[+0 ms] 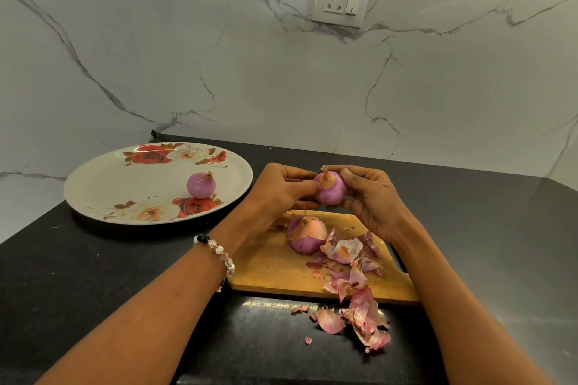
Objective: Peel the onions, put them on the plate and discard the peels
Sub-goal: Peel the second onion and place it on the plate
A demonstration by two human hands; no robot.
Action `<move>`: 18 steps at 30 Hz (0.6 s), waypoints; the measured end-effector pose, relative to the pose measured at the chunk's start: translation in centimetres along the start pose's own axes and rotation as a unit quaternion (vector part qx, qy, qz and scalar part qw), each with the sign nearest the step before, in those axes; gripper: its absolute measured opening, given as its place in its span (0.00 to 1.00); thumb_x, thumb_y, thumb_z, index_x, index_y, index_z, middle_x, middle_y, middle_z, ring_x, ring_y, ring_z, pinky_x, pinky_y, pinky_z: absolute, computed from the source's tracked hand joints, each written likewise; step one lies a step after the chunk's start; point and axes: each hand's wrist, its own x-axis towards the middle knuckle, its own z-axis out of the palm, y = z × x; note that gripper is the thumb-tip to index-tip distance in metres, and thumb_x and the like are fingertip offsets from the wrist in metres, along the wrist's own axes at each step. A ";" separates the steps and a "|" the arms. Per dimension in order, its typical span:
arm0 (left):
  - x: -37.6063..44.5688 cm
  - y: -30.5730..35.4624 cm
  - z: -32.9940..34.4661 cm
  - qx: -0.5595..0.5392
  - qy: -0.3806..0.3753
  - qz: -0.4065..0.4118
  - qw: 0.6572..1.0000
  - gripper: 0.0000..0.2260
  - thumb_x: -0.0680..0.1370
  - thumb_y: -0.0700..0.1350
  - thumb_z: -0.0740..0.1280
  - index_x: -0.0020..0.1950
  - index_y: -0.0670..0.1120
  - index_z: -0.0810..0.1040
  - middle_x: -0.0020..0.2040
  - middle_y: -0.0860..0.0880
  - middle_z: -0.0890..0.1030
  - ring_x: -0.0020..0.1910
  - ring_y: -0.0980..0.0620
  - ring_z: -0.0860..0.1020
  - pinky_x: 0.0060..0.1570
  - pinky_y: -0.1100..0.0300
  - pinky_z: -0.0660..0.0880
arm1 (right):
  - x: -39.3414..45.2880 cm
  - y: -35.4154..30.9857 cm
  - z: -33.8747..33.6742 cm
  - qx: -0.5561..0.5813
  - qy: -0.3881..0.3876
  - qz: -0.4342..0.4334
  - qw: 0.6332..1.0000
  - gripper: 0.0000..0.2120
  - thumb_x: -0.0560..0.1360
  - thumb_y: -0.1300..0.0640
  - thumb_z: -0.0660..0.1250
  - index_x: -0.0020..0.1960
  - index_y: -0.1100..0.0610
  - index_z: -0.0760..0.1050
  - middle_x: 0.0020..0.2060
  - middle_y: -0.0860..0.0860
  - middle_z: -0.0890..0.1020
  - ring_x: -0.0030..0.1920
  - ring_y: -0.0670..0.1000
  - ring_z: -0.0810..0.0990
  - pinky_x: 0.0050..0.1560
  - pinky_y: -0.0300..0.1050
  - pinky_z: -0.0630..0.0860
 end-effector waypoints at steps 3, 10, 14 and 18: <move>0.0 0.1 0.1 0.011 0.008 0.021 1.000 0.13 0.73 0.37 0.71 0.58 0.40 0.80 0.46 0.46 0.83 0.43 0.49 0.84 0.38 0.61 0.80 | 0.0 -0.1 0.0 0.002 -0.002 -0.001 1.000 0.15 0.83 0.63 0.56 0.53 0.60 0.82 0.49 0.53 0.86 0.49 0.54 0.85 0.39 0.46 0.84; 0.2 -0.3 0.0 0.057 0.040 0.038 0.997 0.12 0.75 0.33 0.69 0.57 0.40 0.81 0.45 0.48 0.83 0.41 0.52 0.84 0.38 0.64 0.80 | 0.0 -0.2 0.0 0.012 0.011 -0.002 1.000 0.14 0.83 0.63 0.57 0.53 0.61 0.81 0.49 0.54 0.86 0.48 0.55 0.85 0.37 0.46 0.83; 0.5 -0.6 -0.1 0.065 0.075 0.038 0.994 0.09 0.75 0.33 0.67 0.53 0.41 0.82 0.45 0.46 0.84 0.39 0.52 0.84 0.38 0.64 0.80 | 0.1 -0.2 0.0 0.014 0.025 -0.001 1.000 0.13 0.83 0.62 0.57 0.54 0.62 0.80 0.49 0.55 0.86 0.48 0.56 0.85 0.36 0.46 0.83; 0.5 -0.6 0.0 0.002 0.072 0.016 0.997 0.06 0.77 0.38 0.67 0.51 0.41 0.82 0.45 0.45 0.84 0.41 0.51 0.84 0.40 0.61 0.81 | 0.2 -0.1 0.0 0.014 0.047 0.007 0.999 0.13 0.83 0.62 0.56 0.52 0.62 0.80 0.47 0.55 0.85 0.45 0.54 0.85 0.36 0.46 0.83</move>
